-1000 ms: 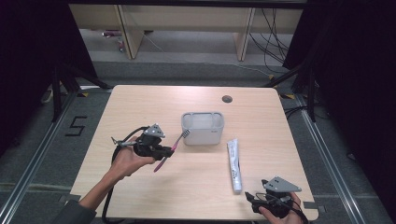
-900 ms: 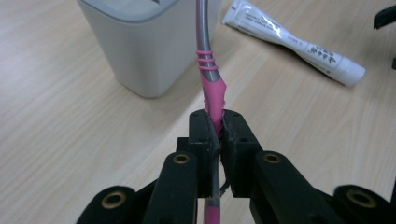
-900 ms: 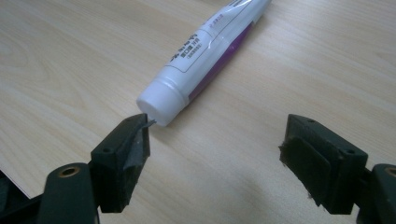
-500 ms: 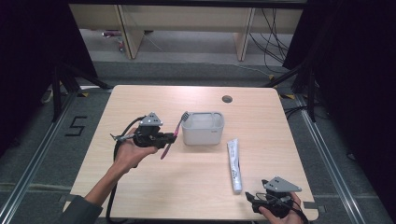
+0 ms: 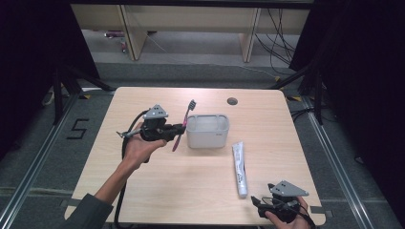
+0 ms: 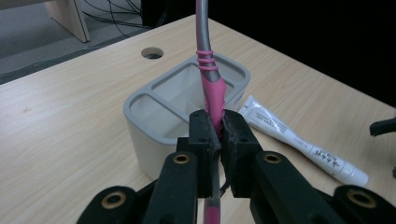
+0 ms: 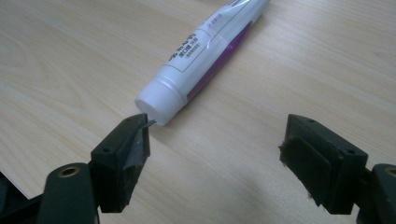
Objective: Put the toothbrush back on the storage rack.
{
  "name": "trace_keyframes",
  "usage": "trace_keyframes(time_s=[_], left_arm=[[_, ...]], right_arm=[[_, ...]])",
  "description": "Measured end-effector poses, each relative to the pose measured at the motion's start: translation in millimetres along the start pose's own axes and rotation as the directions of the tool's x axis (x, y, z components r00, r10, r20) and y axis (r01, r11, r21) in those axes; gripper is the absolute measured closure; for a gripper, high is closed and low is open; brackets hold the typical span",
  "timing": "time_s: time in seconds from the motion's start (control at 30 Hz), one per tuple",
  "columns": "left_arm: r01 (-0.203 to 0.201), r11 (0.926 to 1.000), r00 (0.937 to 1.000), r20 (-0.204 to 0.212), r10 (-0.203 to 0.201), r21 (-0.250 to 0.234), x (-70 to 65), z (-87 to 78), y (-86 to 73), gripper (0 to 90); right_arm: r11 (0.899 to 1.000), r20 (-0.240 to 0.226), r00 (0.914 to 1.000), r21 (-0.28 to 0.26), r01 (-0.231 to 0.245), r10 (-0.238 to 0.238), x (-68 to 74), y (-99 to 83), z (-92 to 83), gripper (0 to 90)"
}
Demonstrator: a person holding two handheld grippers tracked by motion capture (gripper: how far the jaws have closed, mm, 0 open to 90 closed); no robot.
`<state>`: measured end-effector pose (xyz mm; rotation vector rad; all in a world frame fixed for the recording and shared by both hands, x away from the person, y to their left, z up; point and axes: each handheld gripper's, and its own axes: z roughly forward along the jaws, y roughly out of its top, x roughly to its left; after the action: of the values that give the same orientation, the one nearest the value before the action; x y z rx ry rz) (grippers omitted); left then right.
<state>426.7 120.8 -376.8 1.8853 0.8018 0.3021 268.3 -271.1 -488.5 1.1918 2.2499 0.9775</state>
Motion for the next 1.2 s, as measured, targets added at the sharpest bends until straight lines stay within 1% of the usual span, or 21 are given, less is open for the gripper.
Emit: trace_keyframes(time_s=[0.07,0.1,0.13,0.2,0.23,0.27,0.3,0.33,0.37,0.4,0.53,0.57,0.63,0.7,0.77,0.8,0.83,0.9,0.93,1.0,1.2], left_arm=[[0.007,0.9997,0.9999,-0.01,-0.007,-0.025,1.2,1.2,5.6,82.8],[0.007,0.9997,0.9999,-0.01,-0.007,-0.025,1.2,1.2,5.6,82.8],[0.007,0.9992,0.9996,-0.027,-0.008,-0.038,2.8,1.9,8.2,82.8],[0.02,0.9981,0.9992,-0.032,-0.022,-0.058,5.0,3.3,10.8,82.8],[0.025,0.9973,0.999,-0.037,-0.027,-0.069,6.0,4.0,12.1,82.9],[0.033,0.9964,0.9987,-0.037,-0.036,-0.079,6.7,5.4,13.2,82.9],[0.028,0.9968,0.9986,-0.044,-0.031,-0.076,7.9,6.2,14.3,82.8],[0.034,0.9961,0.9981,-0.048,-0.038,-0.081,8.3,7.8,15.0,82.8],[0.031,0.9962,0.9977,-0.057,-0.036,-0.081,9.3,8.9,15.8,82.8],[0.038,0.9956,0.9972,-0.06,-0.044,-0.085,9.9,10.4,16.5,82.8],[0.048,0.9932,0.9957,-0.073,-0.056,-0.106,12.3,13.8,21.1,82.8],[0.05,0.993,0.9955,-0.075,-0.058,-0.107,12.3,14.7,22.6,82.8],[0.048,0.992,0.995,-0.082,-0.058,-0.116,12.5,16.1,25.4,82.8],[0.047,0.9913,0.9945,-0.088,-0.058,-0.123,12.9,18.3,28.1,82.8],[0.045,0.9914,0.9939,-0.095,-0.057,-0.123,14.2,21.2,30.6,82.8],[0.049,0.9908,0.9929,-0.101,-0.062,-0.126,14.4,22.9,31.8,82.8],[0.052,0.9902,0.9923,-0.105,-0.065,-0.13,14.5,24.6,33.0,82.8],[0.051,0.9895,0.9915,-0.112,-0.066,-0.136,14.0,27.4,35.4,82.8],[0.052,0.9889,0.9915,-0.111,-0.068,-0.14,13.7,29.5,37.0,82.8],[0.046,0.9899,0.9909,-0.119,-0.062,-0.135,14.1,33.1,38.8,82.8],[0.053,0.9888,0.9876,-0.139,-0.073,-0.139,16.3,40.5,42.6,82.8]], right_arm=[[1.0,-0.017,0.9995,0.004,-0.026,0.026,0.9,0.4,0.3,23.8],[1.0,-0.017,0.9995,0.004,-0.026,0.026,0.9,0.4,0.3,23.8],[1.0,-0.011,0.9997,0.003,-0.022,0.022,0.7,0.2,0.1,23.8],[1.0,-0.011,0.9999,-0.008,-0.001,0.001,-0.9,0.1,0.8,23.8],[1.0,-0.009,0.9999,-0.001,-0.014,0.014,-0.1,0.2,0.2,23.8],[1.0,-0.021,0.9995,0.005,-0.023,0.023,0.4,0.1,0.5,23.8],[1.0,-0.02,0.9998,0.004,-0.009,0.009,-0.5,-0.4,1.0,23.8],[1.0,-0.025,0.9996,0.007,-0.016,0.016,-0.4,-0.6,1.2,23.8],[1.0,-0.028,0.9996,-0.008,0.008,-0.008,-2.1,-0.5,2.2,23.8],[1.0,-0.025,0.9996,-0.01,0.012,-0.012,-2.2,-0.4,1.9,23.8],[1.0,-0.024,0.9994,0.013,-0.026,0.027,0.1,-0.7,0.6,23.8],[1.0,-0.028,0.9995,0.005,-0.015,0.015,-0.5,-0.6,1.2,23.8],[1.0,-0.028,0.9995,0.004,-0.015,0.015,-0.5,-0.6,1.2,23.8],[1.0,-0.013,0.9998,0.003,-0.015,0.015,-0.4,-0.7,0.6,23.8],[1.0,-0.015,0.9998,0.001,-0.017,0.017,-0.3,-0.7,0.7,23.8],[1.0,-0.02,0.9998,0.0,-0.006,0.006,-0.9,-0.5,1.0,23.8],[1.0,-0.032,0.9994,0.004,-0.014,0.014,-0.7,-0.7,1.4,23.8],[1.0,-0.03,0.9995,0.005,-0.013,0.013,-0.7,-0.8,1.2,23.8],[1.0,-0.023,0.9995,0.004,-0.023,0.023,0.1,-0.7,0.5,23.8],[1.0,-0.022,0.9996,0.001,-0.019,0.019,-0.1,-0.8,0.5,23.8],[1.0,-0.025,0.9995,0.009,-0.02,0.02,-0.5,-1.1,0.6,23.8]])
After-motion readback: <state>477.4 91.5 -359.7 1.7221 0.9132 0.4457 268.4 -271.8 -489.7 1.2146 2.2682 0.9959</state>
